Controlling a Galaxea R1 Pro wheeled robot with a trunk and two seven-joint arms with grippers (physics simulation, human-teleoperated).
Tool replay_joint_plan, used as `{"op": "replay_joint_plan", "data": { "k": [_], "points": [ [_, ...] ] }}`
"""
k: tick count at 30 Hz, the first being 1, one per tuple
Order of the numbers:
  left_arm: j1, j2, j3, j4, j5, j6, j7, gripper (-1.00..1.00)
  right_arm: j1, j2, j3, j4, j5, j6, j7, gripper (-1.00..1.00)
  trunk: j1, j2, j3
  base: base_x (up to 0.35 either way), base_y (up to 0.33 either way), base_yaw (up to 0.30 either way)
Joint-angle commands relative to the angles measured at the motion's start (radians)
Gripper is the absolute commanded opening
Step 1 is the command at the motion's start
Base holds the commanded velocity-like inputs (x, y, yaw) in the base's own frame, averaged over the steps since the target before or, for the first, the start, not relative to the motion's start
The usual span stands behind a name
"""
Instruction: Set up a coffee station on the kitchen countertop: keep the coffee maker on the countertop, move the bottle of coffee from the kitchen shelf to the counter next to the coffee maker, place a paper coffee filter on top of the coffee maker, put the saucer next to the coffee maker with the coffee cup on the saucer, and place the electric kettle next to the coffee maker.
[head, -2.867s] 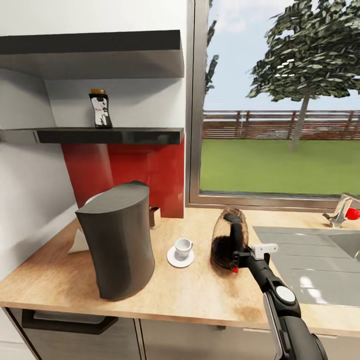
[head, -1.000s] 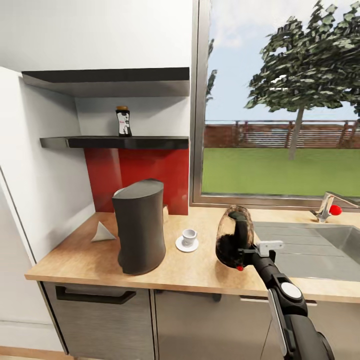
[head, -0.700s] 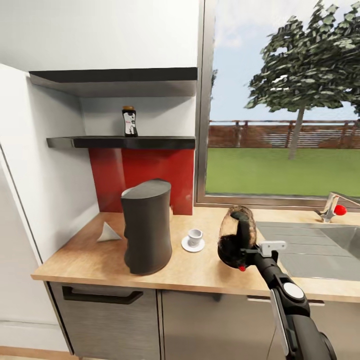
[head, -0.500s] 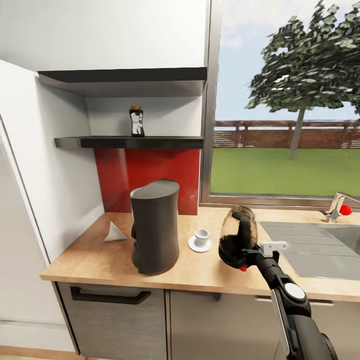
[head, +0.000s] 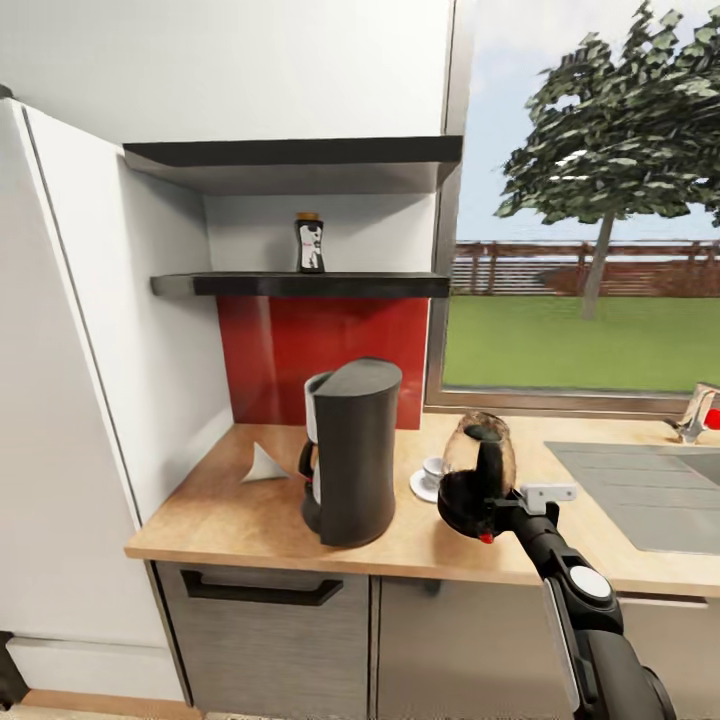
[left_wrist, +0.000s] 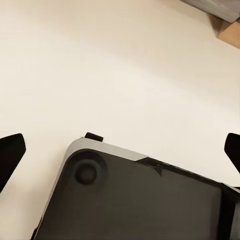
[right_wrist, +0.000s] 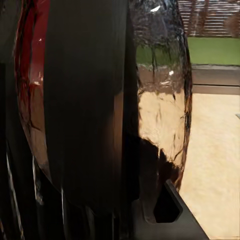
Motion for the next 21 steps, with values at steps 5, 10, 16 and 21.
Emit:
{"op": "replay_joint_plan", "data": {
  "k": [5,10,16,21],
  "points": [
    [0.000,0.000,-0.003,0.000,0.003,-0.002,0.000,1.00,-0.001,0.001,-0.005,-0.002,0.008,0.006,0.010,-1.00,0.000,-0.001,0.000,-0.051,0.092,0.000],
    [0.000,0.000,-0.003,0.000,0.003,-0.002,0.000,1.00,0.000,0.001,-0.005,0.000,0.008,0.008,0.010,-1.00,0.000,-0.001,0.000,-0.105,0.118,0.000],
    [0.000,0.000,-0.002,0.000,0.004,-0.002,0.000,1.00,0.000,0.001,-0.005,0.001,0.008,0.009,0.009,-1.00,0.000,-0.001,0.000,-0.005,0.112,0.000],
    [0.000,0.000,-0.002,0.000,0.004,-0.002,0.000,1.00,0.000,0.001,-0.005,0.002,0.008,0.009,0.007,-1.00,0.000,-0.001,0.000,0.000,0.225,0.000]
  ]
}}
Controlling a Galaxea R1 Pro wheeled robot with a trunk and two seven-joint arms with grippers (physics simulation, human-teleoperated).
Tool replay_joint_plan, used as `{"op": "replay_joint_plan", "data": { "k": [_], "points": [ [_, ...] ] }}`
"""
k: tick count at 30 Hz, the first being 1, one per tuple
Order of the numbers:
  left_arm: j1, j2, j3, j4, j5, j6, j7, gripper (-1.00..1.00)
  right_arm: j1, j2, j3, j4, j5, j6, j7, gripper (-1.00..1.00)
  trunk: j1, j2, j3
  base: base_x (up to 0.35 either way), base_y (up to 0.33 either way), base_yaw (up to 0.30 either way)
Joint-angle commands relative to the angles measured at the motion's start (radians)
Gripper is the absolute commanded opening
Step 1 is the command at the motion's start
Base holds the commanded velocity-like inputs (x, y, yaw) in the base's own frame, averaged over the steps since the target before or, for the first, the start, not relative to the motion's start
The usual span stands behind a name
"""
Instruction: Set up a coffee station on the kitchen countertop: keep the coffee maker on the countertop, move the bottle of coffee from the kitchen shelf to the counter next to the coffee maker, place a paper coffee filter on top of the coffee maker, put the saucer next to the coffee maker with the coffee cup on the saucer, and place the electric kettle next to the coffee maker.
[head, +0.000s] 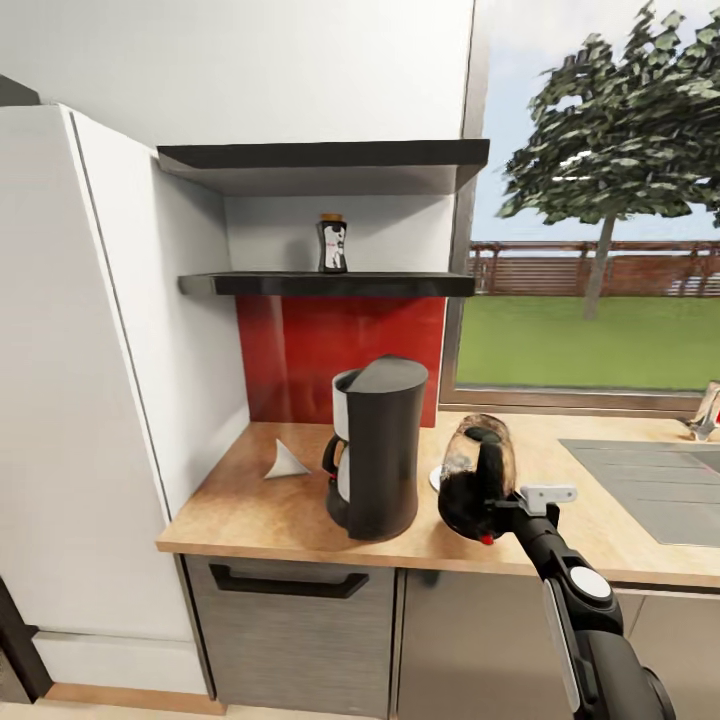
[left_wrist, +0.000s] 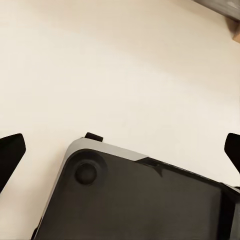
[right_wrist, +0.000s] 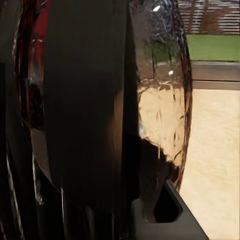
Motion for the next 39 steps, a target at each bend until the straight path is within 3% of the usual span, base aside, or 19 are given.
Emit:
{"op": "replay_joint_plan", "data": {
  "k": [1,10,12,39],
  "points": [
    [0.000,0.000,-0.002,0.000,0.003,-0.002,0.000,1.00,-0.001,0.001,-0.003,-0.002,0.008,0.004,0.009,-1.00,0.000,-0.001,0.000,0.000,0.043,0.000],
    [0.000,0.000,0.001,0.000,0.006,-0.002,0.000,1.00,0.000,0.001,-0.004,0.000,0.007,0.004,0.008,-1.00,0.000,-0.001,0.000,0.000,0.007,0.000],
    [0.001,0.001,0.002,0.000,0.043,-0.001,-0.001,1.00,0.000,0.001,-0.003,0.001,0.007,0.004,0.009,-1.00,0.000,-0.001,0.000,0.000,0.000,0.000],
    [0.000,0.001,0.000,0.000,0.057,0.008,-0.002,1.00,-0.001,0.001,-0.003,0.006,0.004,0.004,0.011,-1.00,0.104,-0.190,-0.085,0.000,0.000,0.000]
  ]
}}
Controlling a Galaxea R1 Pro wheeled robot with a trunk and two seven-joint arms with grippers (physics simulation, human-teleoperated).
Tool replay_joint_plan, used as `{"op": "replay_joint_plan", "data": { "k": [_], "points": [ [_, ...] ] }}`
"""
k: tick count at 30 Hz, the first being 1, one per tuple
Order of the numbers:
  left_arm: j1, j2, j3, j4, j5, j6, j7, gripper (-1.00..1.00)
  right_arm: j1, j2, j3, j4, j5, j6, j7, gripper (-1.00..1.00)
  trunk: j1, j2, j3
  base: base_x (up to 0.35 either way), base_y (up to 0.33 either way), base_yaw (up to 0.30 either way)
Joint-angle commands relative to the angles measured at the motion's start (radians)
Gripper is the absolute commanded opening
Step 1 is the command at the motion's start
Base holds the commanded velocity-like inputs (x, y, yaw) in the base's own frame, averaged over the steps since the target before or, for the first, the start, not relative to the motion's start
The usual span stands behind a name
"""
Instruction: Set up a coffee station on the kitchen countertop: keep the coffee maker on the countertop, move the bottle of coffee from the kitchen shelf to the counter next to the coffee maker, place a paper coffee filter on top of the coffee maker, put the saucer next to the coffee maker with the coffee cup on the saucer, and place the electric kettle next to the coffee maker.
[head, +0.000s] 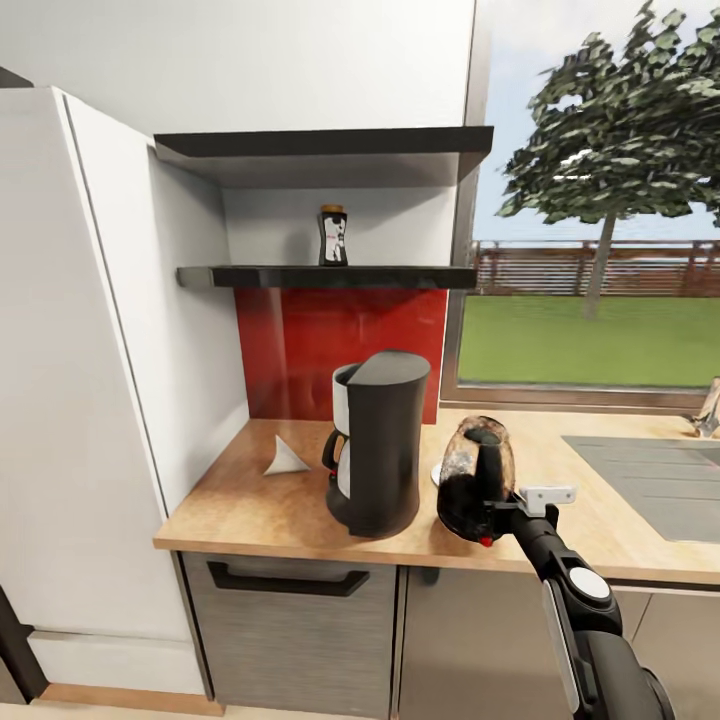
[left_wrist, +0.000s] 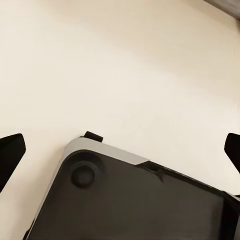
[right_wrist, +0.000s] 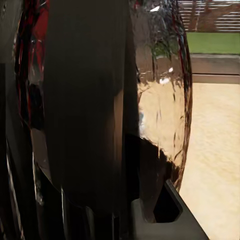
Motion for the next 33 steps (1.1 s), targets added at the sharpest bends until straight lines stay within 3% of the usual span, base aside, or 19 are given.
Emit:
{"op": "replay_joint_plan", "data": {
  "k": [1,5,23,33],
  "points": [
    [0.000,0.000,-0.001,-0.001,0.005,-0.002,0.000,1.00,-0.001,0.001,-0.003,-0.002,0.008,0.004,0.010,-1.00,0.004,-0.009,-0.005,0.000,0.000,0.000],
    [0.000,0.000,-0.001,-0.001,0.005,-0.002,0.000,1.00,-0.001,0.001,-0.003,-0.002,0.008,0.004,0.010,-1.00,0.020,-0.037,-0.017,0.000,0.000,0.000],
    [0.000,0.000,-0.003,-0.001,0.004,-0.012,0.000,1.00,-0.001,0.001,-0.003,-0.001,0.008,0.004,0.009,-1.00,0.020,-0.037,-0.017,-0.044,0.000,0.000],
    [0.000,0.000,-0.003,-0.001,0.005,-0.008,0.000,1.00,-0.001,0.001,-0.003,-0.001,0.008,0.004,0.008,-1.00,0.058,-0.107,-0.049,0.000,0.000,0.000]
  ]
}}
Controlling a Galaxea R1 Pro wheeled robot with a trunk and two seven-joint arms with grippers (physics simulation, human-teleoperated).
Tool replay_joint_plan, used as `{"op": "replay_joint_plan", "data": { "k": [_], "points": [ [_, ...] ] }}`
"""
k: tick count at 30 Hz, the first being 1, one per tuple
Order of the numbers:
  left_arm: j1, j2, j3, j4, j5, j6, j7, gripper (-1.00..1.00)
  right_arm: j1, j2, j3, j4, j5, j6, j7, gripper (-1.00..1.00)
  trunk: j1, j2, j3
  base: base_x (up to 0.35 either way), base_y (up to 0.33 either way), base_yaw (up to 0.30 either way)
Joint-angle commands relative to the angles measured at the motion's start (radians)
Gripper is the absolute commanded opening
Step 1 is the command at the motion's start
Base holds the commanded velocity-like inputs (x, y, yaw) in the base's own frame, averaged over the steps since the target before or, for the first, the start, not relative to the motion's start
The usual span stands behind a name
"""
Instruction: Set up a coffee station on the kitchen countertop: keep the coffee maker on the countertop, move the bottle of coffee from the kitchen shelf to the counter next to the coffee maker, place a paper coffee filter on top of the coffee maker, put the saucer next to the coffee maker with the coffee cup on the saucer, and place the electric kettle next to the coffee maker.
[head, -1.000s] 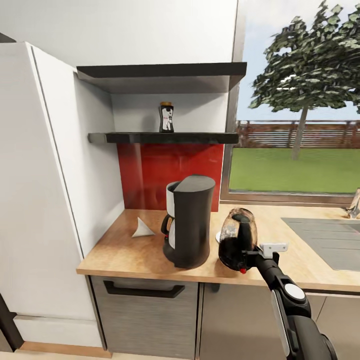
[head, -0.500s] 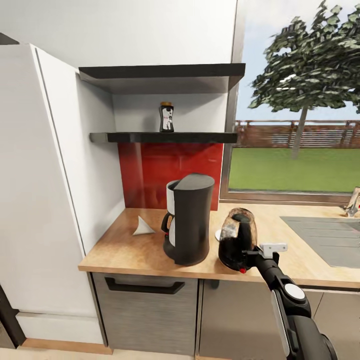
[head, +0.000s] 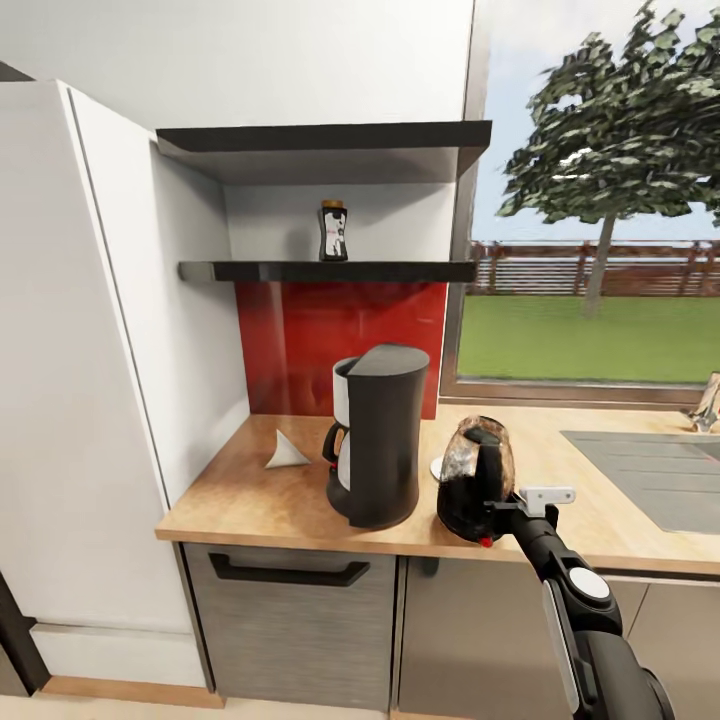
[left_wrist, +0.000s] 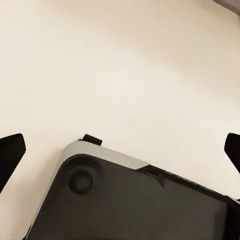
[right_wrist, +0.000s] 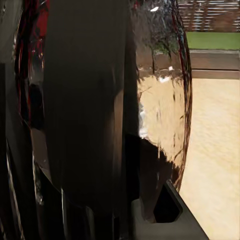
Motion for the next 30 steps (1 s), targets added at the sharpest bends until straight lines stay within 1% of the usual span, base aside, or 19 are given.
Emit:
{"op": "replay_joint_plan", "data": {
  "k": [1,30],
  "points": [
    [0.000,0.000,-0.001,-0.001,0.005,-0.002,0.000,1.00,-0.001,0.001,-0.003,-0.002,0.008,0.004,0.009,-1.00,0.004,-0.009,-0.005,0.000,0.000,0.000],
    [0.000,0.000,-0.001,-0.001,0.005,0.001,0.000,1.00,-0.001,0.001,-0.002,-0.002,0.008,-0.001,0.011,-1.00,0.115,-0.212,-0.095,0.000,0.000,0.000]
  ]
}}
